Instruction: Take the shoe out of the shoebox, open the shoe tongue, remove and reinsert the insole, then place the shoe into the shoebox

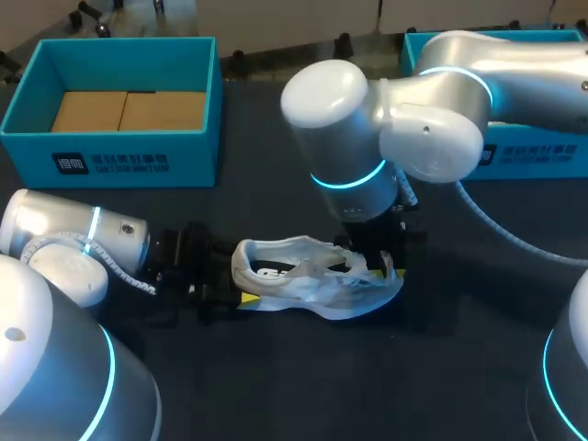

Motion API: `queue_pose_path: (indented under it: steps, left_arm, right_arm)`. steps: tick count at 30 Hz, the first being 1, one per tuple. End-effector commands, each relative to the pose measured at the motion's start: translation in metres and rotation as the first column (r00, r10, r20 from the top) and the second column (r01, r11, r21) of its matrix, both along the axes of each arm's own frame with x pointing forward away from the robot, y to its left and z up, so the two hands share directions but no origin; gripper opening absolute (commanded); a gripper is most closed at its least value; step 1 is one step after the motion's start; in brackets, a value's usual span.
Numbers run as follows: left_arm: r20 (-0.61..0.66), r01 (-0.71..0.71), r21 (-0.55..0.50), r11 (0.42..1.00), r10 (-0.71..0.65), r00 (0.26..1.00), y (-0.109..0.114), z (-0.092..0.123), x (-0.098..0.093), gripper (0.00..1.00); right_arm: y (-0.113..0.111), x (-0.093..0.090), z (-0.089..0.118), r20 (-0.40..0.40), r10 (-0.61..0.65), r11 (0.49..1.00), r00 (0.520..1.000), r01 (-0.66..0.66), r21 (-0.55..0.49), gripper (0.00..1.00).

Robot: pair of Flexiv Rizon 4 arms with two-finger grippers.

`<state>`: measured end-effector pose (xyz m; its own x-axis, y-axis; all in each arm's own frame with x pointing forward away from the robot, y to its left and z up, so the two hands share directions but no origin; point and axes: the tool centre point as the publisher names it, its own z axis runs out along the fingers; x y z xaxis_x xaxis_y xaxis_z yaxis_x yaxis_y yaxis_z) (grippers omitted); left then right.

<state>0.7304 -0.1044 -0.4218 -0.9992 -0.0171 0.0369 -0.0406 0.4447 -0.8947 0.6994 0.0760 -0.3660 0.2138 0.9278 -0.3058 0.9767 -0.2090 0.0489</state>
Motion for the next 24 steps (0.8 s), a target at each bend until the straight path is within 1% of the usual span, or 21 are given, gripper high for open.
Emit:
queue_pose_path:
  steps: [1, 2, 3, 5, 8, 9, 11, 12, 13, 16, 22, 24]
  left_arm:
    - [-0.001, 0.002, 0.003, 1.000, -0.002, 1.000, 0.001, -0.001, 0.001, 0.00]
    - [-0.001, 0.002, 0.003, 1.000, -0.002, 1.000, 0.001, -0.001, 0.001, 0.00]
    - [-0.001, 0.002, 0.003, 1.000, -0.002, 1.000, 0.001, -0.001, 0.001, 0.00]
    - [-0.001, 0.002, 0.003, 1.000, -0.002, 1.000, 0.001, -0.001, 0.001, 0.00]
    - [-0.001, 0.002, 0.003, 1.000, -0.002, 1.000, 0.001, -0.001, 0.001, 0.00]
    - [-0.001, 0.002, 0.003, 1.000, -0.002, 1.000, 0.001, -0.001, 0.001, 0.00]
    - [-0.001, 0.002, 0.003, 1.000, -0.002, 1.000, 0.001, -0.001, 0.001, 0.00]
    - [-0.001, 0.002, 0.003, 1.000, -0.002, 1.000, 0.001, -0.001, 0.001, 0.00]
    - [-0.001, 0.002, 0.003, 1.000, -0.002, 1.000, 0.001, -0.001, 0.001, 0.00]
    - [-0.001, 0.002, 0.003, 1.000, -0.002, 1.000, 0.001, -0.001, 0.001, 0.00]
    - [-0.001, 0.002, 0.003, 1.000, -0.002, 1.000, 0.001, -0.001, 0.001, 0.00]
    - [-0.001, 0.002, 0.003, 1.000, -0.002, 1.000, 0.001, -0.001, 0.001, 0.00]
  right_arm:
    - [0.000, -0.004, -0.007, 0.160, -0.485, 0.873, 0.860, 0.486, 0.039, 0.42]
    - [0.000, -0.004, -0.008, 0.157, -0.486, 0.873, 0.860, 0.487, 0.038, 0.46]
    - [0.000, -0.004, -0.008, 0.156, -0.486, 0.873, 0.860, 0.487, 0.037, 0.47]
    - [0.000, -0.005, -0.009, 0.151, -0.489, 0.871, 0.859, 0.490, 0.033, 0.49]
    - [0.000, -0.005, -0.009, 0.151, -0.489, 0.871, 0.859, 0.490, 0.033, 0.49]
    - [-0.003, -0.006, -0.011, 0.144, -0.489, 0.871, 0.860, 0.491, 0.025, 0.74]
    - [-0.006, -0.005, -0.007, 0.143, -0.486, 0.872, 0.862, 0.489, 0.015, 0.84]
    - [-0.006, -0.005, -0.005, 0.143, -0.486, 0.872, 0.862, 0.489, 0.014, 0.85]
    - [-0.007, -0.005, -0.002, 0.146, -0.485, 0.872, 0.862, 0.489, 0.012, 0.90]
    - [-0.008, -0.004, 0.006, 0.153, -0.483, 0.873, 0.862, 0.487, 0.009, 0.99]
    - [-0.005, 0.003, 0.025, 0.175, -0.453, 0.888, 0.874, 0.460, -0.002, 1.00]
    - [-0.003, 0.007, 0.036, 0.188, -0.438, 0.894, 0.879, 0.447, -0.008, 1.00]
